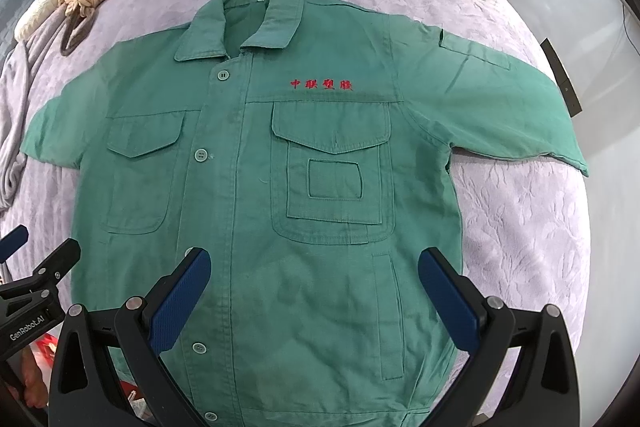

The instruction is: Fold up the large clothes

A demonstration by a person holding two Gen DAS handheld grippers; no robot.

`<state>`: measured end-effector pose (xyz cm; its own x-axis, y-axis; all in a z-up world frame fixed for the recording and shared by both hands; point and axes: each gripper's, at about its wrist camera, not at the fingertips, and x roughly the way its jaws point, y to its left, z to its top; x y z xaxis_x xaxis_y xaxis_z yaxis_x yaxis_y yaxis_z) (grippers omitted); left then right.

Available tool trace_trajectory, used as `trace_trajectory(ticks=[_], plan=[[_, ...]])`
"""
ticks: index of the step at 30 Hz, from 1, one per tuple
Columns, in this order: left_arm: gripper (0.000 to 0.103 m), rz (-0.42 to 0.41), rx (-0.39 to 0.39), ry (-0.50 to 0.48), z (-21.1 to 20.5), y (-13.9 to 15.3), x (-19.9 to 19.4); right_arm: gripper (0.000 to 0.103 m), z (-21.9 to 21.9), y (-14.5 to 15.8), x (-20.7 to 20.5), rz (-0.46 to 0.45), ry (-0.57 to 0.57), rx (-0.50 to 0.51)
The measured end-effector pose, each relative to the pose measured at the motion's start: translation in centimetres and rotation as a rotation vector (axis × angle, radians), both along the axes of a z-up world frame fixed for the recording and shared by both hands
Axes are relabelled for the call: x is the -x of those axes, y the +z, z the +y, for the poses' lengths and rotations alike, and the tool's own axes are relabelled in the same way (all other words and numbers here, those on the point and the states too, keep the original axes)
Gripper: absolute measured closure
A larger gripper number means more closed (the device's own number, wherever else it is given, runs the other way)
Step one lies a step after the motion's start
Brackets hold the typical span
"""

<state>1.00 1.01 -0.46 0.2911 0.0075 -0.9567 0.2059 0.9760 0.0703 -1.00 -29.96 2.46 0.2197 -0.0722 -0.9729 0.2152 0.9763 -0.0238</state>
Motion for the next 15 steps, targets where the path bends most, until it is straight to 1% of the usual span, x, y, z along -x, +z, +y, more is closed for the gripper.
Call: trace_trajectory(ticks=[9, 12, 15], plan=[[0.000, 0.002, 0.027, 0.002, 0.7, -0.7, -0.6, 0.000, 0.9, -0.5, -0.5, 0.008, 0.022, 0.022], [0.000, 0.013, 0.051, 0.008, 1.3, -1.4, -1.0, 0.000, 1.7, -0.7, -0.7, 0.011, 0.037, 0.032], [0.000, 0.017, 0.107, 0.024, 2.7, -2.3, -1.7, 0.000, 2.5, -0.9, -1.0, 0.010, 0.055, 0.027]])
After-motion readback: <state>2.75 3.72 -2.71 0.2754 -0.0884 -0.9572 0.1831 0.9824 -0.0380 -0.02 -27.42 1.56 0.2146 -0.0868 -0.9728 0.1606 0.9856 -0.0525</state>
